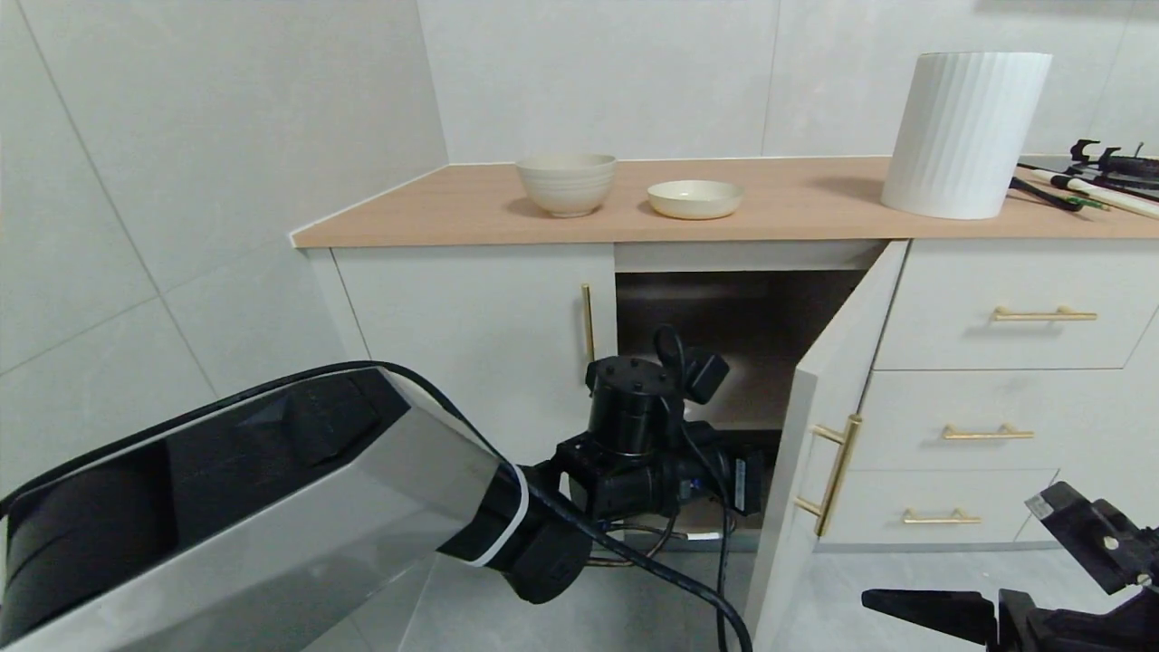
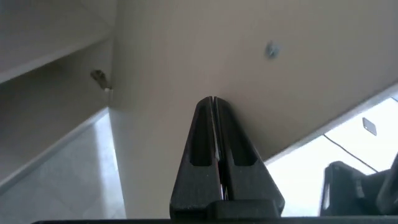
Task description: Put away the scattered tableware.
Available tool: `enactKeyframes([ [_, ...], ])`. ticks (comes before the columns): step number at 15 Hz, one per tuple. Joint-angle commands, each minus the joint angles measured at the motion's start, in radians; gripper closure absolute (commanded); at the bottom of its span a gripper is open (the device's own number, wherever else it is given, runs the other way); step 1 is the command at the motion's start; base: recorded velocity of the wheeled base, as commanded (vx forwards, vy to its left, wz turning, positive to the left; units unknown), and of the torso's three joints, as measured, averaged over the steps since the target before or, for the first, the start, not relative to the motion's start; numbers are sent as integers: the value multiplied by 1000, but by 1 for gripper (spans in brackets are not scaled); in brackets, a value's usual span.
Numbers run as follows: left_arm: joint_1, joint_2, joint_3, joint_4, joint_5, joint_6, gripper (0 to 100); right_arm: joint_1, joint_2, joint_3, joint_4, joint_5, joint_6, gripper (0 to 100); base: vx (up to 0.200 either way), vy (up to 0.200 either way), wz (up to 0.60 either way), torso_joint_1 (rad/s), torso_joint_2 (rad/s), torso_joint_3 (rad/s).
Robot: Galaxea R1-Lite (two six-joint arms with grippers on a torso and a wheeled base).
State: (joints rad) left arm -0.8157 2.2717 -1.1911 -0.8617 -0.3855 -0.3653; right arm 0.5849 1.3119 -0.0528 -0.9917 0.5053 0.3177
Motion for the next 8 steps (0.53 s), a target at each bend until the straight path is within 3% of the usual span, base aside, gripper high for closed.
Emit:
enactKeyframes([
  [1,-102,-86,-18,67,-3,5,100,47,-92,11,1,4,1,0,0,0,0,0,0,0],
  [2,-138,-116,5,72,-3,6,100,70,-126,13,4,4,3,0,0,0,0,0,0,0],
  [5,-148,-158,48,69,1,5,100,89,-204,2,61,7,3,0,0,0,0,0,0,0],
  [7,-117,-189,107,56,20,5,100,89,-230,-21,99,5,3,0,0,0,0,0,0,0],
  [8,-69,-232,186,16,42,3,100,89,-232,-30,110,4,3,0,0,0,0,0,0,0],
])
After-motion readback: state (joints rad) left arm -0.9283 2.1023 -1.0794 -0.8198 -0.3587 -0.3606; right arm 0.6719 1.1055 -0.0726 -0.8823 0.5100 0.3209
